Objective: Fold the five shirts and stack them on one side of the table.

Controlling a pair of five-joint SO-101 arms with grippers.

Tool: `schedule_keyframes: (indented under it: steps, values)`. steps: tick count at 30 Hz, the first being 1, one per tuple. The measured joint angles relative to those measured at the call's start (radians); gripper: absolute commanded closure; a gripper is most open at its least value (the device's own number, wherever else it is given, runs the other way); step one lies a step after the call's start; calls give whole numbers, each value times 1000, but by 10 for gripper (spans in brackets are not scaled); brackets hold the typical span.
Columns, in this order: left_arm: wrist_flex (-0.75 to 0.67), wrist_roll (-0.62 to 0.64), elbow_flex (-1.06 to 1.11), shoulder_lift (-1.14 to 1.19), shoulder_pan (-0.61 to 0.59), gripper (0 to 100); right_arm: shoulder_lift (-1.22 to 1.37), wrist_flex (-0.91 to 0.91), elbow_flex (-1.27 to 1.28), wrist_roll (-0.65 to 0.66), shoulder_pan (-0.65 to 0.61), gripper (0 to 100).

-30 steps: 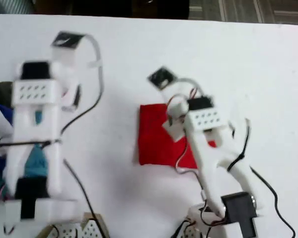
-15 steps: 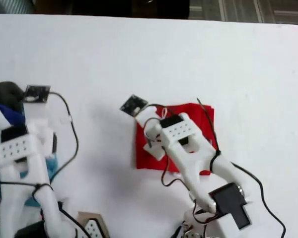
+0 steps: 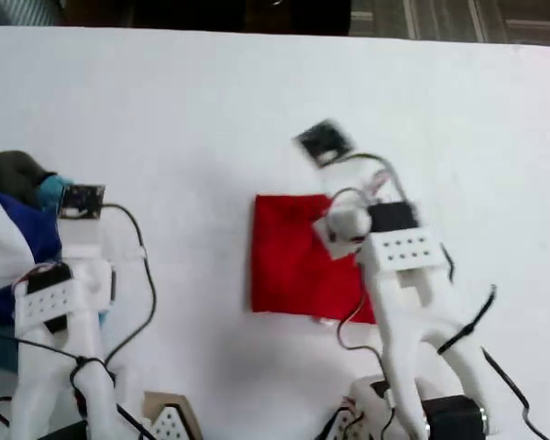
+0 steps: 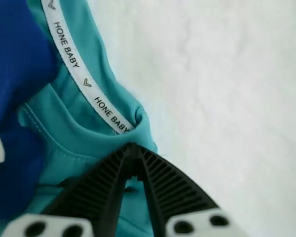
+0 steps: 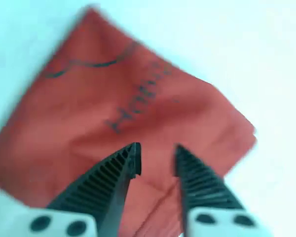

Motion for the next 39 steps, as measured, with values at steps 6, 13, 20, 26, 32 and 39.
schedule_keyframes:
  steps: [6, 13, 20, 26, 32, 39]
  values:
    - [-61, 0, 37, -3, 0, 975, 58, -11, 0, -153, 109, 771]
    - [-69, 0, 46, -3, 0, 975, 245, 21, -77, -212, 101, 687]
    - [-69, -2, 54, -3, 0, 975, 442, 77, -247, -250, 95, 687]
    - [-69, -2, 54, -3, 0, 975, 646, 80, -371, -250, 78, 687]
    - [-69, -2, 54, -3, -2, 975, 790, 146, -514, -278, 78, 687]
    - [-69, -2, 54, -3, -2, 975, 925, 301, -697, -290, 78, 998]
